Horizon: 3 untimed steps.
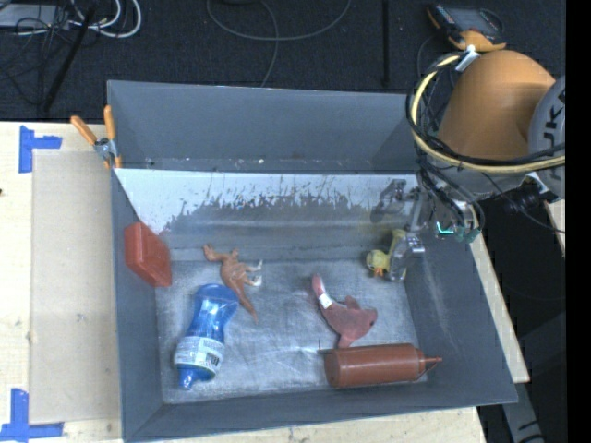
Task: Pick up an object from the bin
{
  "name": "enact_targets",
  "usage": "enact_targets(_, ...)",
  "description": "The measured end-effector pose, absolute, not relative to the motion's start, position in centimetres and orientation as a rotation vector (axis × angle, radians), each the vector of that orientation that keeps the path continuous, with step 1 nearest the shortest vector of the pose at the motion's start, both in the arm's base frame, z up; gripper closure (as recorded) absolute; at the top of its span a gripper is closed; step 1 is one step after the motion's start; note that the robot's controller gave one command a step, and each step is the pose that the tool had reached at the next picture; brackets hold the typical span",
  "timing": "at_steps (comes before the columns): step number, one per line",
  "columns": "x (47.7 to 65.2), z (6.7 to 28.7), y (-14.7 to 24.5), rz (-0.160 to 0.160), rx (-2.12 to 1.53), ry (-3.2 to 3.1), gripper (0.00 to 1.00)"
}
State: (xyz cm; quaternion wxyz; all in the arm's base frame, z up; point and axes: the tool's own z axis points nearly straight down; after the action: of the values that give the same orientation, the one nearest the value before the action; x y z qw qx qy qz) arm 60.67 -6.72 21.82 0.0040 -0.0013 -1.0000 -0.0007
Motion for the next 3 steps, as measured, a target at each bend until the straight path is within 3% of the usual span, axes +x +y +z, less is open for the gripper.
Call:
enact_targets(1,60.8,22.3,-6.7,-0.001,-0.002,-3.141,0.0)
enact_targets(2,59.9,18.3,-6.9,0.001,0.03,-3.149,0.0)
enact_targets(3,59.5,12.2,-8.6,0.0,0.089,-3.143,0.0)
